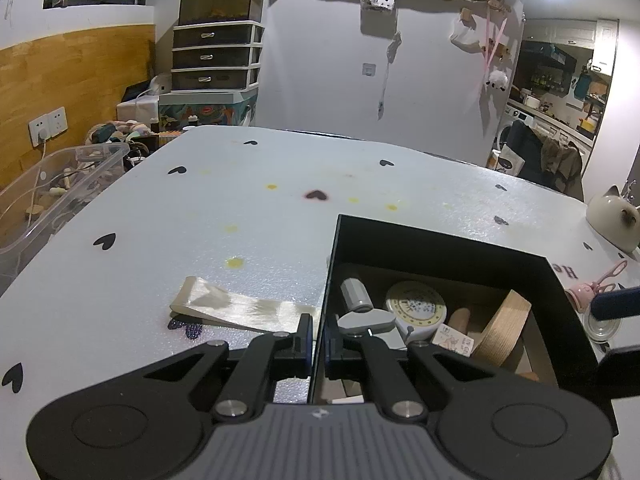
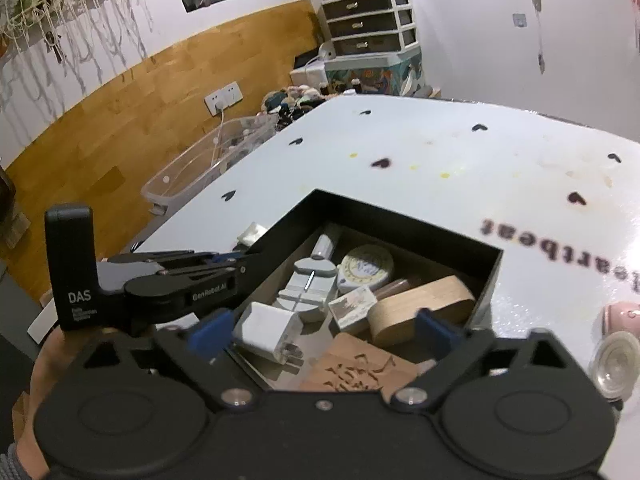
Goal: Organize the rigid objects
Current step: 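Withdraw the right gripper from the box toward the white suction-cup piece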
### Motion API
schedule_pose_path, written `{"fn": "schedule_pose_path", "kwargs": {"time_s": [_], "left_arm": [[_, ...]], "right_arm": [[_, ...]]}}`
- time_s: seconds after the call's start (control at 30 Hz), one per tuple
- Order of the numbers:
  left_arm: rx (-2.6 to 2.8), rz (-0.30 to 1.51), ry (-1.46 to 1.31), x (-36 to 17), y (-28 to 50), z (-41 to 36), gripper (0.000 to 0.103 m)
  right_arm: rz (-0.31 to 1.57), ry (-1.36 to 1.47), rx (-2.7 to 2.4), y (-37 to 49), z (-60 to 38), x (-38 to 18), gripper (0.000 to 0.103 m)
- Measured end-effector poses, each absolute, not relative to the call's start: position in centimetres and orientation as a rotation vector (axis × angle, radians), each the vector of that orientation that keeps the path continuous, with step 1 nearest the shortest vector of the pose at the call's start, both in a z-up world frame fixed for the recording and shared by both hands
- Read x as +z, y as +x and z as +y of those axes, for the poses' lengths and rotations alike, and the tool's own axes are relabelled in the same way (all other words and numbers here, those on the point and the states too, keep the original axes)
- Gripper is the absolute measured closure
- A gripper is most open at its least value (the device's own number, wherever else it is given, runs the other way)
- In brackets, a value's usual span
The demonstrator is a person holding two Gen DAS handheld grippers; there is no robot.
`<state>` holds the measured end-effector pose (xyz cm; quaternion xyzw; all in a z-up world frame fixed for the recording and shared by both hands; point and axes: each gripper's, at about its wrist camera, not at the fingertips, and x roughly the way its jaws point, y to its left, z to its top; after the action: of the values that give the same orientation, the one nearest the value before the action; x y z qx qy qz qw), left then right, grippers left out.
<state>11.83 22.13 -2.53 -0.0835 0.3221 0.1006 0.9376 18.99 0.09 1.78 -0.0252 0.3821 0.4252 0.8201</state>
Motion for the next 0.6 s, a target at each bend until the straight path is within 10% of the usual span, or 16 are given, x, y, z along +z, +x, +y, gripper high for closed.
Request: {"fn": "schedule_pose_path", "kwargs": {"time_s": [0.6], "left_arm": [[0.213,0.661,-0.167,-2.5,11.9,21.9,0.098]], "right_arm": [[0.647,-0.01,0.794,19.1,-5.6,4.5,0.0]]}}
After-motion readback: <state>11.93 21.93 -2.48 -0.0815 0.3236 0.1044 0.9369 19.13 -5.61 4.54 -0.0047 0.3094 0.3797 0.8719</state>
